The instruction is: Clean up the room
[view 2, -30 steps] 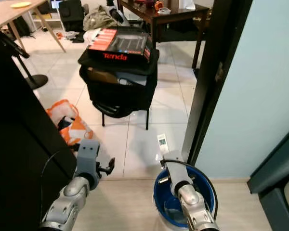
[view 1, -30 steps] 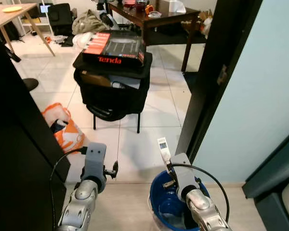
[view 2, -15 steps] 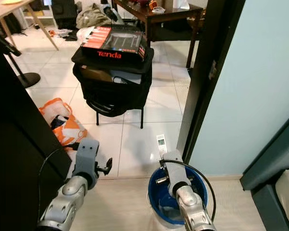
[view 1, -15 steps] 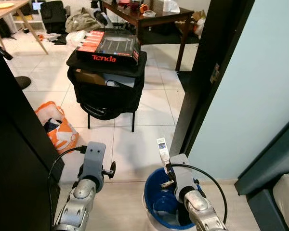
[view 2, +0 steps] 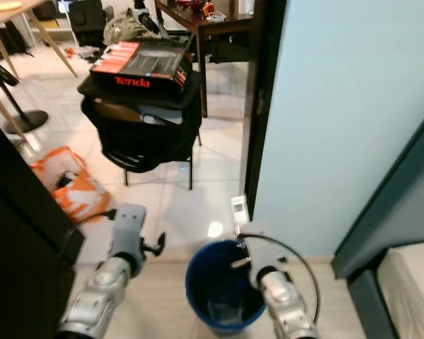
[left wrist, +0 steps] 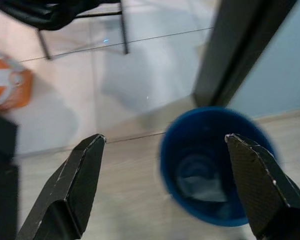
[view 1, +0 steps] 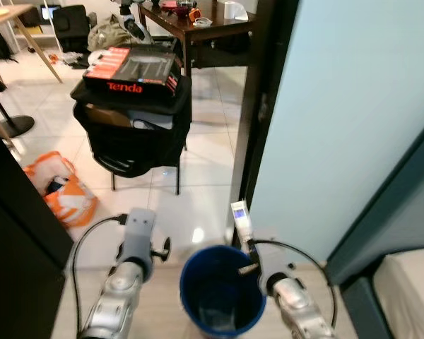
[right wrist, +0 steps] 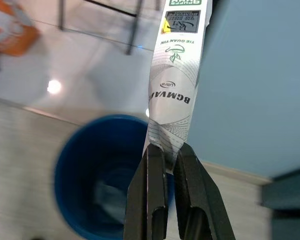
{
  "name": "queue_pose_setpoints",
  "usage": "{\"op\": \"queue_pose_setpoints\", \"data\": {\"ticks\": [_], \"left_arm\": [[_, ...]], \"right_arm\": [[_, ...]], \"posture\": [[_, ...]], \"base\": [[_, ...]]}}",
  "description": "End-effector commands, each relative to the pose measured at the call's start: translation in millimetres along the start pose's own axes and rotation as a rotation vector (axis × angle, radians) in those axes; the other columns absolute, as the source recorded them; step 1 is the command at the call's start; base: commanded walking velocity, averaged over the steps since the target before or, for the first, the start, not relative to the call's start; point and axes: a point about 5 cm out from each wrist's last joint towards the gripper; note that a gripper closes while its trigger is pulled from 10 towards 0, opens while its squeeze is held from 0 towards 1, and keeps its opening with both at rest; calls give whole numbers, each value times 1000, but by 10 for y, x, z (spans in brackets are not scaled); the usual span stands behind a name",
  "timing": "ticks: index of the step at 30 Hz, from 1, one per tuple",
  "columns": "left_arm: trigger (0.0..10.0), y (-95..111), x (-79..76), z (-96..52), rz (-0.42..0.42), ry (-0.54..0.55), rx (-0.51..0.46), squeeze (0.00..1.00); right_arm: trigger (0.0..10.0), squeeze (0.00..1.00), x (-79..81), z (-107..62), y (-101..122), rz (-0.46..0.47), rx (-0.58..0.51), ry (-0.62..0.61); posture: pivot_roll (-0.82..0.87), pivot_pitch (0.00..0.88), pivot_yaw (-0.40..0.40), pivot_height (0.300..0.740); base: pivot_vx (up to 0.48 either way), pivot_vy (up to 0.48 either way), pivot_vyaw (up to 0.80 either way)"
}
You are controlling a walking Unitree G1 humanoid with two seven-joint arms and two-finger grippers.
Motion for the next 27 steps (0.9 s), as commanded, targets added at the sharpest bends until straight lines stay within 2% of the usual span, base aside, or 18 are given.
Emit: {"op": "queue_pose_setpoints", "data": {"ticks": [1,6,14,27], "left_arm": [[10000,-78,17,-5,-6,2,43,0],[10000,-123,26,-2,-33,-1,83,0],[10000,-138,40,1,-54,-1,93,0],[10000,-113,82,3,-29,25,64,0]], "right_arm": [[10000,0,43,-9,-44,18,10,12],[10000,0,42,-11,-42,20,9,12],[10000,0,40,-9,-36,22,7,11],[10000,0,51,-7,-33,24,7,19]], "posture": [[11,125,-19,732],[11,125,-19,732],[12,125,-18,732],[12,124,-20,732]], "base": [[0,-431,0],[0,-324,0],[0,480,0],[0,0,0]]}}
Point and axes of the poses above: a point about 5 cm out from each wrist's last joint towards the gripper, its own z axis pointing out of the wrist towards the gripper, its own y axis along the axis of the wrist's last joint, x = y × z, and after that the axes turned 15 degrees about z, right-handed
